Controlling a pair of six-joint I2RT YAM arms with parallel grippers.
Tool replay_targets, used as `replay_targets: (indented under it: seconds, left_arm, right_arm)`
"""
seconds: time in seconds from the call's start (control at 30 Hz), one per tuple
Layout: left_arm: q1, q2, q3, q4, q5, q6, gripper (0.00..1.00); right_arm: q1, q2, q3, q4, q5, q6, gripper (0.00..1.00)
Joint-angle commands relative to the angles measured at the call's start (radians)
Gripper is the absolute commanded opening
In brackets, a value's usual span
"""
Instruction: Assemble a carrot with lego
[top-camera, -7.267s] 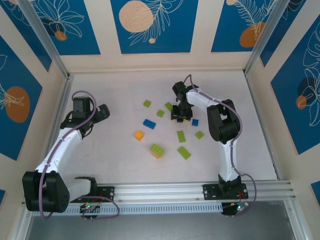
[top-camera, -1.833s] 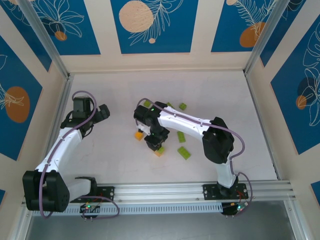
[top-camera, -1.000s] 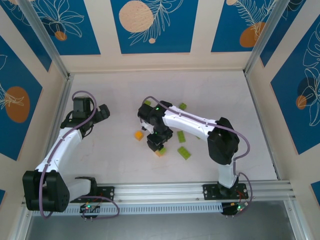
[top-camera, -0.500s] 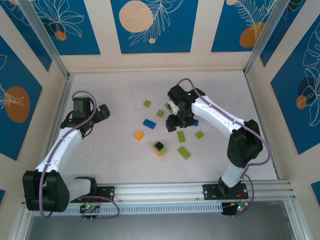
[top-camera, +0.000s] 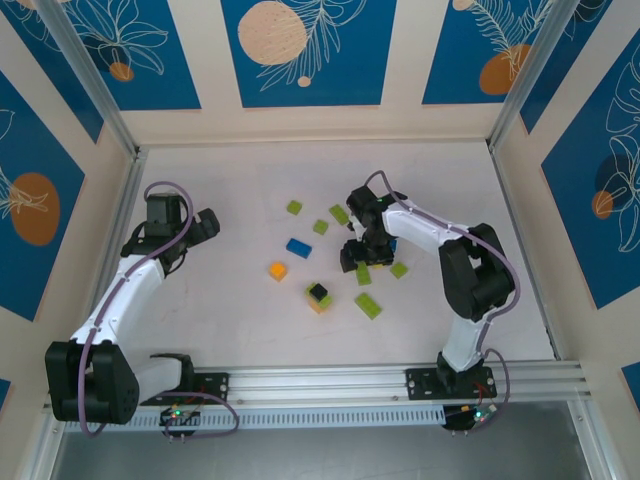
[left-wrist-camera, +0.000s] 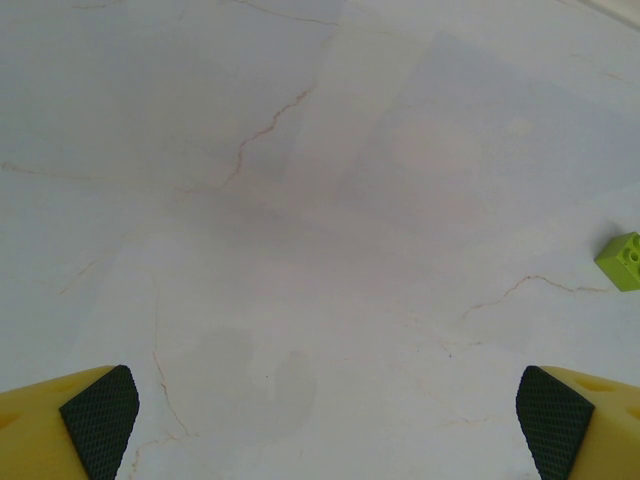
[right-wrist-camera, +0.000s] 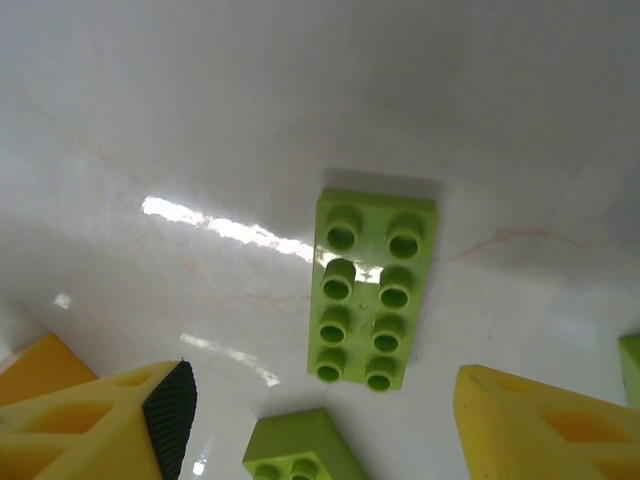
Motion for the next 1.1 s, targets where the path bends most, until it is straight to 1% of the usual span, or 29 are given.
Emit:
replay_targets:
  seconds: [0.0,0.17,0.37,0.47,0.73,0.87,1.07]
  left_arm:
    - [0.008,-0.006,0.004,-0.023,-0.003,0.004,1.0]
    - [0.008,-0.006,0.003,-0.021,-0.003,0.004,1.0]
    - [0.009,-0.002,0.001,-0.017,-0.003,0.004,0.99]
    - [0.008,-0.002,0.001,-0.017,-0.003,0.005,0.99]
    - [0.009,0.0,0.001,-0.013,-0.001,0.004,1.0]
    - [0.008,-0.001,0.001,-0.015,0.0,0.003,1.0]
    - [0.009,-0.002,0.0,-0.015,0.0,0.003,1.0]
  right_arm:
    - [-0.015,0.035,0.001,0.023,-0.022,0.014,0.69]
    - [-0.028,0.072,0.007,0.027,-0.012,0.011,0.68]
    - [-0.025,0.09,0.0,0.028,-0.01,0.004,0.64]
    - [-0.024,0.096,-0.002,0.025,-0.007,0.001,0.55]
    - [-0.006,0.111,0.001,0.001,0.039,-0.009,0.54]
    - [-0.002,0.113,-0.003,0.002,0.044,-0.006,0.47]
    - [0.002,0.113,-0.002,-0.001,0.045,-0.007,0.41]
